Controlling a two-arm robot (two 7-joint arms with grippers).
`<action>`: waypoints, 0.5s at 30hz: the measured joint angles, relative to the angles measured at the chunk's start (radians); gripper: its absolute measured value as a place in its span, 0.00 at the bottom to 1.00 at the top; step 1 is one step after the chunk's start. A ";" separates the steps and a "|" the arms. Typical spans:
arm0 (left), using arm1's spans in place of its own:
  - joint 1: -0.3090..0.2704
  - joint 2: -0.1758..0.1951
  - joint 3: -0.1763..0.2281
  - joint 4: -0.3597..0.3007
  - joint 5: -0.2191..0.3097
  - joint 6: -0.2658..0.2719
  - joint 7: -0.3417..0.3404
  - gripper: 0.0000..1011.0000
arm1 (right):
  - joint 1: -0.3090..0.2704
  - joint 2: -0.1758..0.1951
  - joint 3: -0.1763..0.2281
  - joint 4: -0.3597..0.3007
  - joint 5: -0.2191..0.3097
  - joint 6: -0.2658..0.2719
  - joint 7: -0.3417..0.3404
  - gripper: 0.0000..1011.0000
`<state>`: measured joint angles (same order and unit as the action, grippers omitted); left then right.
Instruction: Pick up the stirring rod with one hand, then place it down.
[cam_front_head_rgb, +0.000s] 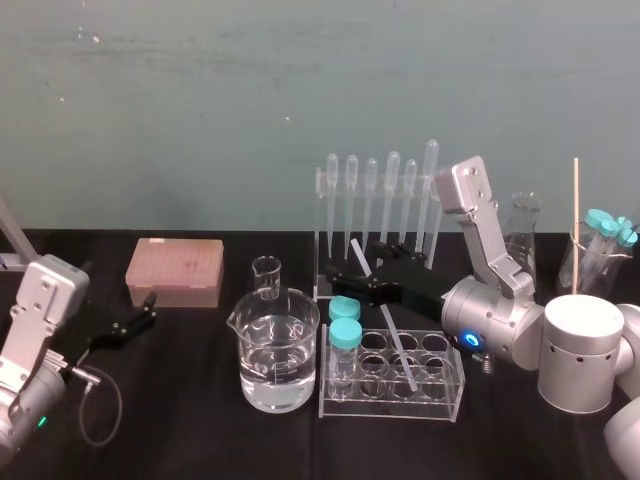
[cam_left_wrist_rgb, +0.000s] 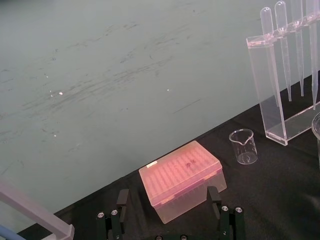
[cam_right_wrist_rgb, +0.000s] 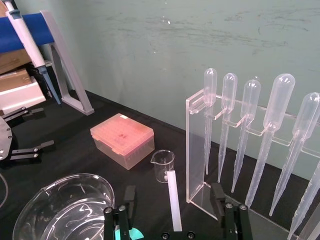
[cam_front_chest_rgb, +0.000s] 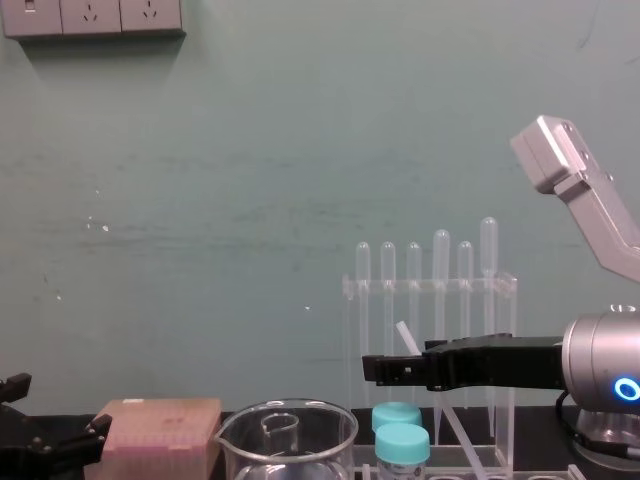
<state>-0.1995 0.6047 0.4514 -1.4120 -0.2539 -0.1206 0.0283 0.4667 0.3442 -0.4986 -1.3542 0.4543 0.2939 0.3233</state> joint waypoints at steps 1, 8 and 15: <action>0.000 0.000 0.000 0.000 0.000 0.000 0.000 0.99 | 0.000 0.000 0.000 0.000 0.000 0.000 0.000 0.94; 0.000 0.000 0.000 0.000 0.000 0.000 0.000 0.99 | -0.001 0.001 0.001 -0.001 0.002 -0.001 0.000 0.72; 0.000 0.000 0.000 0.000 0.000 0.000 0.000 0.99 | -0.002 0.001 0.001 -0.002 0.003 -0.001 0.000 0.54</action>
<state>-0.1995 0.6047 0.4514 -1.4120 -0.2539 -0.1205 0.0283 0.4652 0.3455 -0.4975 -1.3561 0.4570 0.2926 0.3236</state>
